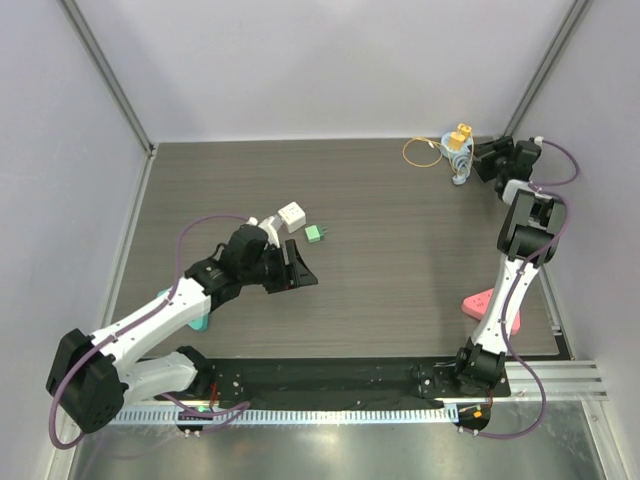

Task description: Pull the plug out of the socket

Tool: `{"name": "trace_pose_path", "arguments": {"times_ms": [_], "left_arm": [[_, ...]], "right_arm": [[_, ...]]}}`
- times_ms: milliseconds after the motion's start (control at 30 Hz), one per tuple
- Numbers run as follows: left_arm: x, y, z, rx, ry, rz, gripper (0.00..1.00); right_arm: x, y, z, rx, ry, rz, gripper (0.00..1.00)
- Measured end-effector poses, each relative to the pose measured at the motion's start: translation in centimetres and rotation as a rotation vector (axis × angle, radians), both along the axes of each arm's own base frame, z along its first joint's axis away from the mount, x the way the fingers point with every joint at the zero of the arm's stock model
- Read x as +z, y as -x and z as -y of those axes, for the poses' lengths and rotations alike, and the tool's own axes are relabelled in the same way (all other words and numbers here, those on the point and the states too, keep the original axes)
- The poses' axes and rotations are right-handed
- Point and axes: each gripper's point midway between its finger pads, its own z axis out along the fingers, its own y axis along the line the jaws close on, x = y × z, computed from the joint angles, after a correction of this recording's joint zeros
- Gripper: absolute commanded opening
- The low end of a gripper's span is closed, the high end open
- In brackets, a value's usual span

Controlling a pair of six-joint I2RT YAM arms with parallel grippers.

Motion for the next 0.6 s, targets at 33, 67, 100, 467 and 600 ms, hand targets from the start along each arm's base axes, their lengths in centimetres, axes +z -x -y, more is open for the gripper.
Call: {"name": "trace_pose_path", "arguments": {"times_ms": [33, 67, 100, 467, 600], "left_arm": [[0.0, 0.0, 0.0, 0.000, 0.001, 0.000, 0.62], [0.1, -0.1, 0.1, 0.000, 0.002, 0.002, 0.62], [0.2, -0.1, 0.1, 0.000, 0.005, 0.003, 0.62], [2.7, 0.3, 0.0, 0.015, 0.074, 0.048, 0.62], [3.0, 0.6, -0.2, 0.020, 0.088, 0.054, 0.62]], "right_arm": [[0.0, 0.0, -0.3, 0.014, -0.003, 0.001, 0.68], [0.0, 0.1, -0.6, 0.027, -0.005, 0.001, 0.68], [0.0, 0.1, -0.8, 0.037, -0.003, 0.002, 0.68], [-2.0, -1.1, -1.6, 0.121, 0.027, -0.048, 0.66], [-2.3, -1.6, -2.3, 0.148, 0.048, -0.069, 0.58]]}}
